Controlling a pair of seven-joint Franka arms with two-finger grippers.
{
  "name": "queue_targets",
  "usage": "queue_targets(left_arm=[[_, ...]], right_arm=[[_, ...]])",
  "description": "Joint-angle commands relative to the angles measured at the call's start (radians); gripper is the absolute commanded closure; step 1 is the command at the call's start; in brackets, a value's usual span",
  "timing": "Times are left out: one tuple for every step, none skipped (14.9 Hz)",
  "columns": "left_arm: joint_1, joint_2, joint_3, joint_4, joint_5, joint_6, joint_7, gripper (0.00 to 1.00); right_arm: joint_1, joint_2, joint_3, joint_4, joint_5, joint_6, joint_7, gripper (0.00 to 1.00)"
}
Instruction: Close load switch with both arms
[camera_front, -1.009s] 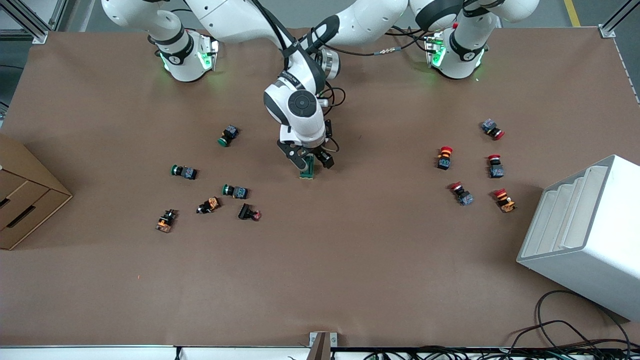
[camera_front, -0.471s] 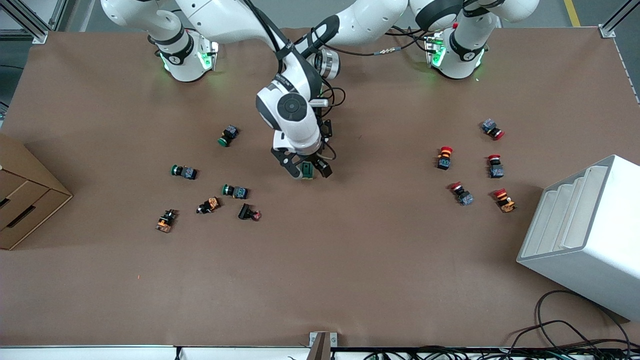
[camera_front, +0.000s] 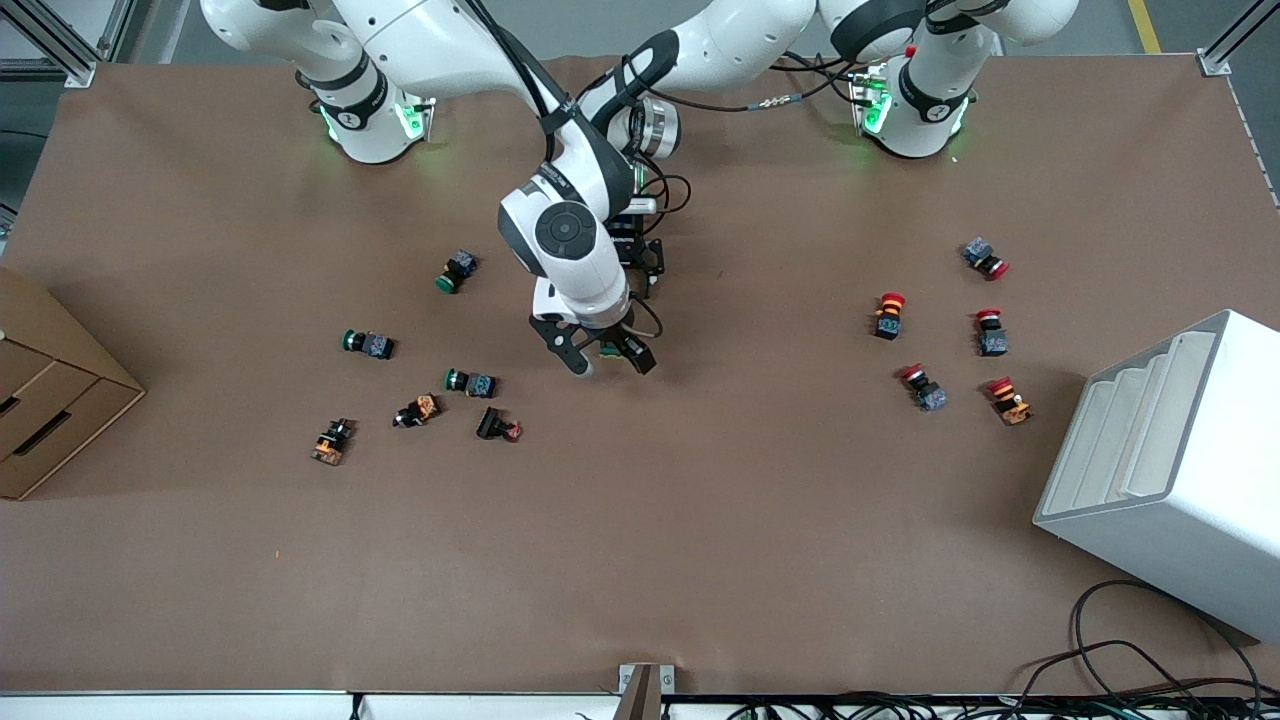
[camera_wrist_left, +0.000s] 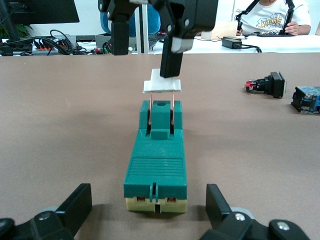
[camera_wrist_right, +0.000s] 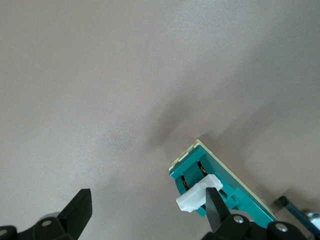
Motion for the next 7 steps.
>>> queue_targets(left_arm=[[-0.003,0.059,0.009,0.032,0.01,0.029,-0.001,0.0],[-0.003,0.056,0.009,0.032,0.01,0.031,-0.001,0.0],[-0.003,0.056,0.009,0.031,0.009,0.029,-0.003,0.0],[-0.003,0.057,0.009,0.032,0.009,0.029,-0.003,0.0],[-0.003,0.056,0.009,0.032,0.009,0.029,-0.001,0.0],[-0.003,0.056,0.009,0.032,0.009,0.029,-0.001,0.0],[-0.003,0.056,0.009,0.032,0.009,0.029,-0.001,0.0]], right_arm=[[-0.007,0.054,0.007,0.049,-0.008,0.01,-0.008,0.0],[-0.007,0.062,0.007,0.053,-0.008,0.02,-0.008,0.0],[-0.008,0.069,0.007,0.058,-0.008,0.031,-0.009,0.0],[-0.008,0.074,0.007,0.06,-0.008,0.036,-0.009,0.0],[-0.01,0.083,0.007,0.066,-0.008,0.037,-0.012,0.0],[-0.013,0.092,0.007,0.076,-0.008,0.04,-0.012,0.0],[-0.016,0.103,0.007,0.089,-0.008,0.04,-0.012,0.0]])
